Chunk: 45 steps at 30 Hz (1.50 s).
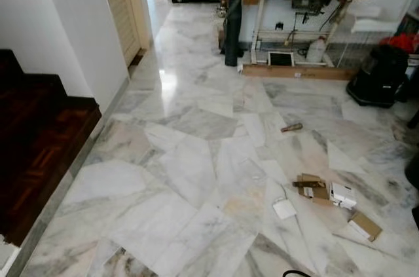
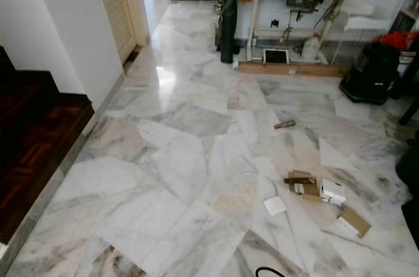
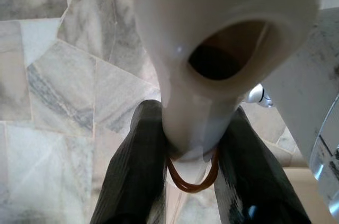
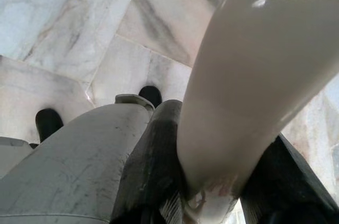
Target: Sweep floor
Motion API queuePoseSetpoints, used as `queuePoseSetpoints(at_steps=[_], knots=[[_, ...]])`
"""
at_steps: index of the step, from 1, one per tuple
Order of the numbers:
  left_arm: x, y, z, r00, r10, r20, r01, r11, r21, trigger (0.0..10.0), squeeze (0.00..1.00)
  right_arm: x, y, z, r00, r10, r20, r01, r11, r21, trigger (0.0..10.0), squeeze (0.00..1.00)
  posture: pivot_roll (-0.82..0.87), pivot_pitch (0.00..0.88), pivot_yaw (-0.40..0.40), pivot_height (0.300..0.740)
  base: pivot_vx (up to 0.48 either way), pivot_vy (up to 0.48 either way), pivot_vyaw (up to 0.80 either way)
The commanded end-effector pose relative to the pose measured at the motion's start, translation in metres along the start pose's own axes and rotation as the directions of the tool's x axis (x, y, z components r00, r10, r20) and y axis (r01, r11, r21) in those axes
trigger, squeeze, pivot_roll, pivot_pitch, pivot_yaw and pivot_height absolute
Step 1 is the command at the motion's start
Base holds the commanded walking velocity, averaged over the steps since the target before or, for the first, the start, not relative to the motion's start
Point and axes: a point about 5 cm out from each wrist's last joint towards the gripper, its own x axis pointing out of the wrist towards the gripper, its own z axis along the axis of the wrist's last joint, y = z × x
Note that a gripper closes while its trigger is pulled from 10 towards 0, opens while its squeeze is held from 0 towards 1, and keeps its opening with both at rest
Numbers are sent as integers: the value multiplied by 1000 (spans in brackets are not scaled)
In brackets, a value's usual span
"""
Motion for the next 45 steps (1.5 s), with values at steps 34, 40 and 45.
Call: queuePoseSetpoints(at_steps=[34,40,45], knots=[[4,-1,63,968,17,251,75,932,-354,10000,0,3,36,75,956,208,207,-185,975,-121,10000,0,93,17,-29,740,0,0,0],[4,-3,62,969,12,248,77,935,-347,10000,0,3,36,75,957,207,204,-186,976,-117,10000,0,91,20,-30,740,0,0,0],[4,-3,63,967,15,253,74,937,-340,10000,0,3,37,76,956,209,206,-189,976,-110,10000,0,94,25,-30,740,0,0,0]])
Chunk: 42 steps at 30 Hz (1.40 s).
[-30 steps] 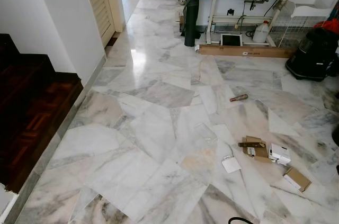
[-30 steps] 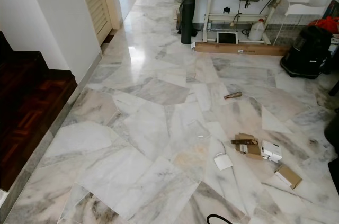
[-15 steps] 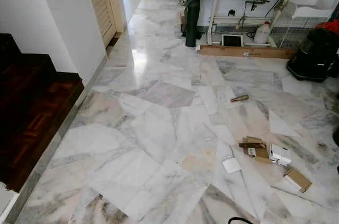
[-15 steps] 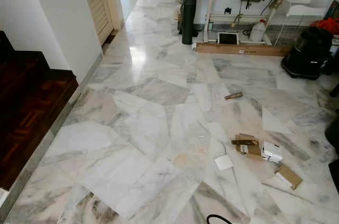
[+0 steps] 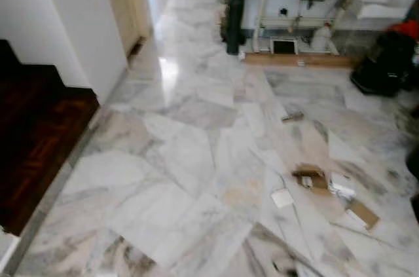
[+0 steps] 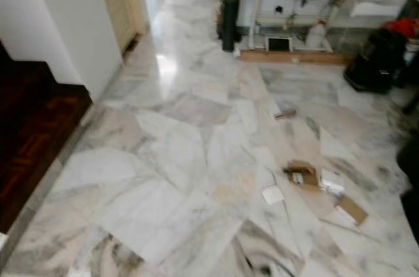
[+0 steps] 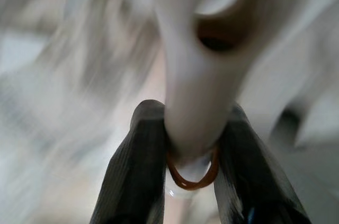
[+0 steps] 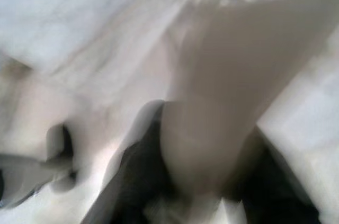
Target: Sweep floor
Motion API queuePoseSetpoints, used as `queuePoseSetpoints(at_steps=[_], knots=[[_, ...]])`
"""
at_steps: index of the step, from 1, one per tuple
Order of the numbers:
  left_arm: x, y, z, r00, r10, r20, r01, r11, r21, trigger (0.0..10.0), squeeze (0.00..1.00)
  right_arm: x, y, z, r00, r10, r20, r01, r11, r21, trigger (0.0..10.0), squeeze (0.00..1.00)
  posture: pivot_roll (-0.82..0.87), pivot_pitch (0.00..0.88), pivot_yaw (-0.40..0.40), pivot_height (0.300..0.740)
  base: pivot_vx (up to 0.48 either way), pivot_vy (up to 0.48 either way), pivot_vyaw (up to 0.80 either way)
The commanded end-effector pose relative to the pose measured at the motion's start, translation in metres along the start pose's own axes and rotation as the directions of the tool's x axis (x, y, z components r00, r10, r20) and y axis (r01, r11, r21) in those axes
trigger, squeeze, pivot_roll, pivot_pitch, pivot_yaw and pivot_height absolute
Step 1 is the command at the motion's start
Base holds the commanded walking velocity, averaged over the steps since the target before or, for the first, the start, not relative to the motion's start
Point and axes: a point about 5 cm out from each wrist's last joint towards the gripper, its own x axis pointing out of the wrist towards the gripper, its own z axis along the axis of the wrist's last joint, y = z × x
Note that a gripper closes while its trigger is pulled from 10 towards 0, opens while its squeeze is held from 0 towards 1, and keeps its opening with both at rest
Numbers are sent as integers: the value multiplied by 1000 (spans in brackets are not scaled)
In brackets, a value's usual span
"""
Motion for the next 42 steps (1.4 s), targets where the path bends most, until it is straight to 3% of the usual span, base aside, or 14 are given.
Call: queuePoseSetpoints(at_steps=[1,11,16,17,23,26,28,35,39,42], knots=[[-2,-3,-10,1000,-16,-10,16,997,-71,10000,0,0,4,0,1000,21,19,-21,1000,-4,10000,0,94,25,-30,740,0,0,0],[-3,-1,-11,1000,-19,-9,18,998,-68,10000,0,-1,3,-2,1000,22,14,-22,1000,-13,10000,0,92,31,-24,740,0,0,0],[-3,0,-10,999,-33,-9,33,999,3,10000,0,-1,2,-3,1000,6,13,-5,999,-34,10000,0,95,34,-23,740,0,0,0],[-3,2,-10,999,-31,-14,32,997,66,10000,0,-1,0,-3,1000,-14,6,15,998,-58,10000,0,96,34,-22,740,0,0,0],[-4,6,-8,1000,8,-6,-7,991,130,10000,0,-2,-13,-2,993,-120,-1,118,981,-152,10000,0,97,39,-21,740,0,0,0],[-4,11,-3,999,38,17,-40,984,176,10000,0,-3,-24,4,984,-177,25,177,952,-249,10000,0,95,35,-22,740,0,0,0],[-4,12,-2,999,42,22,-45,983,180,10000,0,-3,-26,5,983,-182,30,184,950,-253,10000,0,95,34,-23,740,0,0,0],[-2,18,28,978,105,182,-140,971,191,10000,0,-4,-42,47,931,-281,232,335,912,-238,10000,0,92,33,-24,740,0,0,0],[-3,21,63,931,132,342,-206,960,191,10000,0,-8,-47,88,860,-317,401,403,903,-151,10000,0,91,32,-24,740,0,0,0],[-5,21,83,895,129,428,-240,946,218,10000,0,-11,-49,107,820,-333,466,428,897,-113,10000,0,97,31,-26,740,0,0,0]])
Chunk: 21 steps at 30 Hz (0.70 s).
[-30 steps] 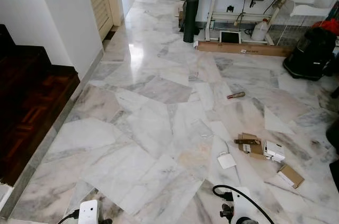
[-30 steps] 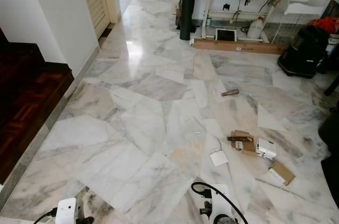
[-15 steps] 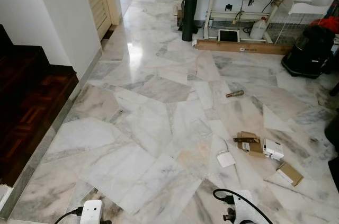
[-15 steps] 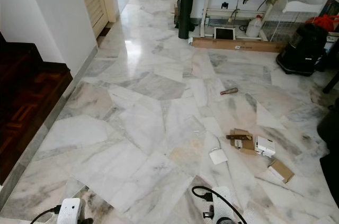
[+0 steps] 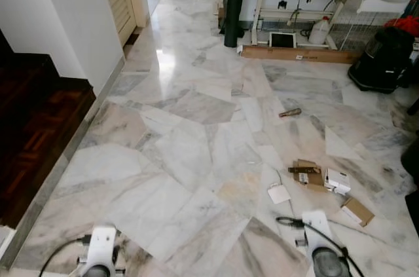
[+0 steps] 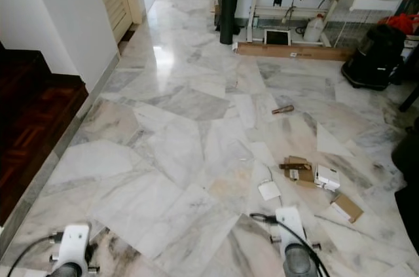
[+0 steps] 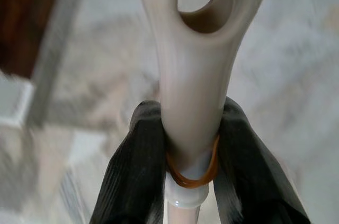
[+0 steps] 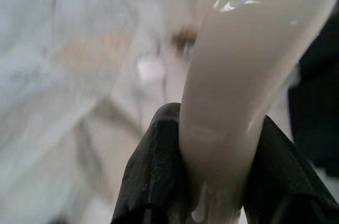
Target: Sweep floor
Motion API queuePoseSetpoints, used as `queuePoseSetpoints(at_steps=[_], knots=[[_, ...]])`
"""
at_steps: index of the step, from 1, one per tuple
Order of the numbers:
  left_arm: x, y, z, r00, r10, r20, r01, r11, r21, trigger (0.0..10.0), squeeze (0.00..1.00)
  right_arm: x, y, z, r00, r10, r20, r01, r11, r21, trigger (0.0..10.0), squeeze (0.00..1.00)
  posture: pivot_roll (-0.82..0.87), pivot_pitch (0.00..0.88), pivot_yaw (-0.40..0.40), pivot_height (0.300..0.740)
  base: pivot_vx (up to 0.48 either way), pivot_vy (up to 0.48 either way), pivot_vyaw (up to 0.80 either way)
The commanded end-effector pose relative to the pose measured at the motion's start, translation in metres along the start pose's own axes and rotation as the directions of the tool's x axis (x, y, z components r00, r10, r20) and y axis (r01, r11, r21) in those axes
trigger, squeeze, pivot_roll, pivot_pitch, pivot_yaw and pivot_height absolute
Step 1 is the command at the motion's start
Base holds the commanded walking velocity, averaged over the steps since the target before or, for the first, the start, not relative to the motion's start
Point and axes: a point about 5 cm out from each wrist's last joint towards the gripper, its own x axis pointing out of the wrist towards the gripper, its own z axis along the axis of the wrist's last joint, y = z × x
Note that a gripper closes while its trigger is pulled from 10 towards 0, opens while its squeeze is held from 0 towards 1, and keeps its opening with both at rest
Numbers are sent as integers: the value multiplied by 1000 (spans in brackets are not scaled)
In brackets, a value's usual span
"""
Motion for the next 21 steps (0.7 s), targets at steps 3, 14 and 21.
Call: queuePoseSetpoints(at_steps=[3,14,21], knots=[[8,5,35,985,19,173,-30,998,57,10000,0,10,-16,42,980,-98,174,87,994,70,10000,0,100,28,-31,740,0,0,0],[12,2,101,894,18,447,-15,1000,-11,10000,0,16,-35,101,906,-204,371,115,962,249,10000,0,96,30,-26,740,0,0,0],[8,-12,124,843,-40,537,66,997,-31,10000,0,14,-27,102,908,-187,375,58,943,328,10000,0,98,19,-28,740,0,0,0]])
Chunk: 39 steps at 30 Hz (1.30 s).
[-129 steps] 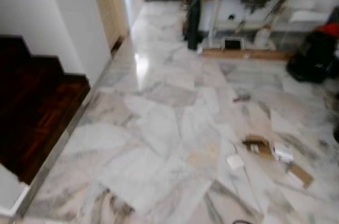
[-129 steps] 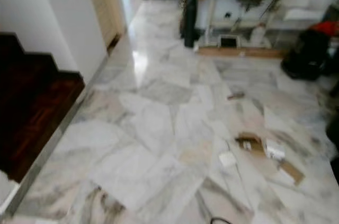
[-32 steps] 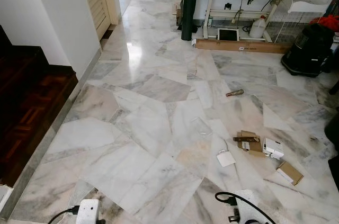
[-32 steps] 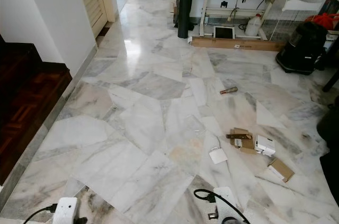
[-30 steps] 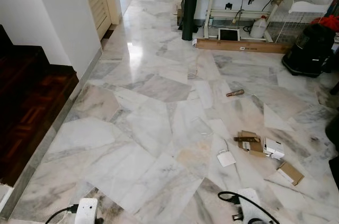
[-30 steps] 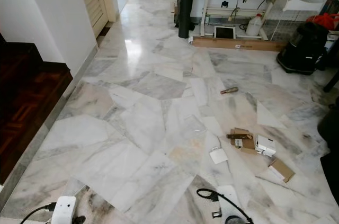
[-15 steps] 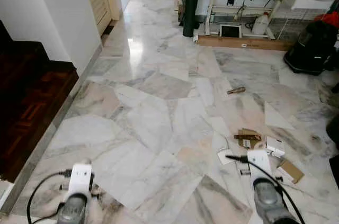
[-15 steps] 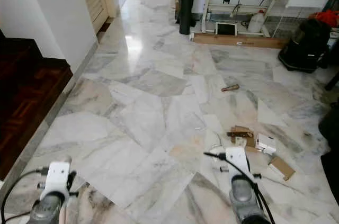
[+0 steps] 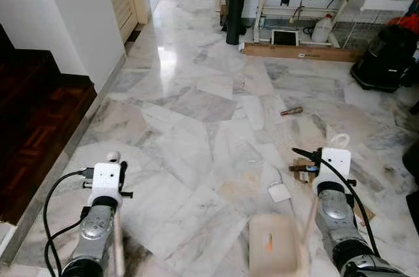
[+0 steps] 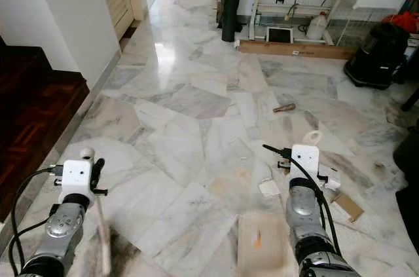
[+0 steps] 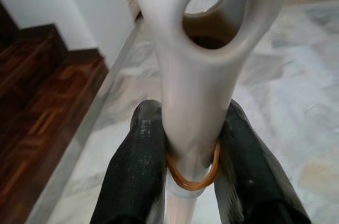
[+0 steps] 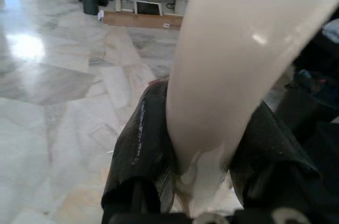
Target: Sweep floor
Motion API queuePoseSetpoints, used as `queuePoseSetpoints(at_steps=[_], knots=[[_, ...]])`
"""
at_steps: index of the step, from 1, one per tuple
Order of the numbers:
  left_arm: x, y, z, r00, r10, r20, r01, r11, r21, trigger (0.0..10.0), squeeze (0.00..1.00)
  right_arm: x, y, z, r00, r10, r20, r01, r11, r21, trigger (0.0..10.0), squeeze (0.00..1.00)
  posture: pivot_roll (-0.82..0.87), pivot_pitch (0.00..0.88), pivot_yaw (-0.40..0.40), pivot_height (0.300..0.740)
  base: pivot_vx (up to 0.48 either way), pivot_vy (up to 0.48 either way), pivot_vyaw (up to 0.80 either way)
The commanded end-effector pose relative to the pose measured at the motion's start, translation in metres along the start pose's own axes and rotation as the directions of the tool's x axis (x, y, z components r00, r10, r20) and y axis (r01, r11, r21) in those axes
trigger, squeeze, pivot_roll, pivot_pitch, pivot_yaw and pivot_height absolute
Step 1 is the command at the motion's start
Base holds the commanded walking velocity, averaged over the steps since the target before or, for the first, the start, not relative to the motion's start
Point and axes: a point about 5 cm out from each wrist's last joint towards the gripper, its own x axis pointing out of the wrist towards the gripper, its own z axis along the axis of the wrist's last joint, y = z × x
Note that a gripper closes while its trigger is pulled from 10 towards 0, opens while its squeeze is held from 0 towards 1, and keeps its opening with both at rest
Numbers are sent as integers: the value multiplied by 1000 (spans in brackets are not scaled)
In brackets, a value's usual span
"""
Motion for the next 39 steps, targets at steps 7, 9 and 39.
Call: queuePoseSetpoints(at_steps=[7,9,39], knots=[[7,-12,28,986,-123,114,131,989,-65,10000,0,-10,5,-11,1000,21,-16,-20,997,79,10000,0,100,2,-23,740,0,0,0],[7,-11,31,985,-125,123,134,989,-61,10000,0,-11,6,-12,999,25,-20,-23,996,84,10000,0,102,0,-24,740,0,0,0],[9,-21,42,982,-127,140,146,981,-130,10000,0,-17,24,-19,991,113,-70,-105,987,118,10000,0,92,40,-20,740,0,0,-133]])
